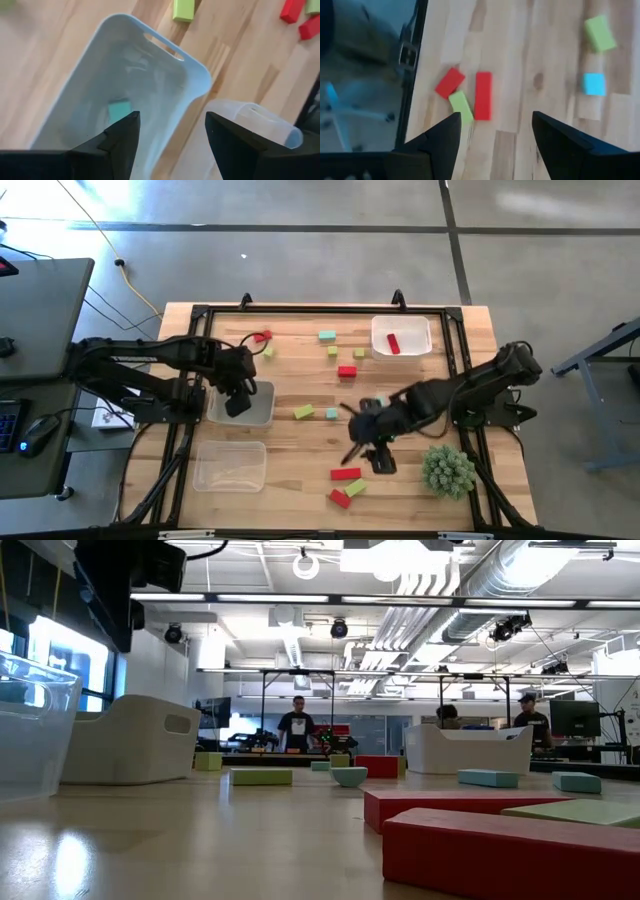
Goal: Sort & place blocks by color
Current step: Put the green block into the transparent bin
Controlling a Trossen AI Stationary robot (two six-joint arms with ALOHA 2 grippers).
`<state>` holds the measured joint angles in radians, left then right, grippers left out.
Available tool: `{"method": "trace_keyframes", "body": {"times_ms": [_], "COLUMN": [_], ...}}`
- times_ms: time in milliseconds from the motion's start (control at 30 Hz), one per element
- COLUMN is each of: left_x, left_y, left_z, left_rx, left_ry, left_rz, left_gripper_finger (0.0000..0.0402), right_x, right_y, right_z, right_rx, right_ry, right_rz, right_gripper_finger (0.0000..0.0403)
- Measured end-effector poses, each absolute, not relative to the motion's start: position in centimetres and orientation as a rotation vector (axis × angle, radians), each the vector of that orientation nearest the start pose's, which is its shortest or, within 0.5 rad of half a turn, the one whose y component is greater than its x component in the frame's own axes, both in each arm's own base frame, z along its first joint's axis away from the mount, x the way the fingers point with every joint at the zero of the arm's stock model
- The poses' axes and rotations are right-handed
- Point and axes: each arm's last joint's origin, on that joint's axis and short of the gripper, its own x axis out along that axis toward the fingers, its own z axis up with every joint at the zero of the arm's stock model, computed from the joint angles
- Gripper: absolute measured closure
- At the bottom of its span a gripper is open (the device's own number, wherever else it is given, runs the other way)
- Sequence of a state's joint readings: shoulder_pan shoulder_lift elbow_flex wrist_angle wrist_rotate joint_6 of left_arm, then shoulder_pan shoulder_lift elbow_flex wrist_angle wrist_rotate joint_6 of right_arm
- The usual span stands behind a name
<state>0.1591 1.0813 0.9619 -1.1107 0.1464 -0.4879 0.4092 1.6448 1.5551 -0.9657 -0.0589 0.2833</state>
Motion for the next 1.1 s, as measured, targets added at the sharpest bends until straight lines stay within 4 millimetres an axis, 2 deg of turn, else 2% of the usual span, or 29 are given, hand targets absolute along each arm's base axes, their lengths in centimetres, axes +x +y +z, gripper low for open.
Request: {"method": "trace_keyframes", "body": {"times_ms": [267, 500, 1100], "left_x": [17.7, 17.8, 17.8], "left_y": [0.3, -1.1, -1.4], "left_z": [27.7, 27.8, 27.7], "left_rx": [-0.67, -0.683, -0.65], "left_ry": [1.211, 1.217, 1.205], "left_rz": [0.301, 0.286, 0.319], "left_gripper_finger": [0.0186, 0.0186, 0.0186], "right_x": [31.9, 32.5, 34.4], "right_y": [17.6, 20.2, 21.8], "right_z": [27.8, 24.8, 19.3], "right_rx": [-0.072, -0.158, -0.174], "right_ry": [1.193, 1.222, 1.307], "right_rz": [0.362, 0.429, 0.454], "right_gripper_finger": [0.0169, 0.0169, 0.0169]}}
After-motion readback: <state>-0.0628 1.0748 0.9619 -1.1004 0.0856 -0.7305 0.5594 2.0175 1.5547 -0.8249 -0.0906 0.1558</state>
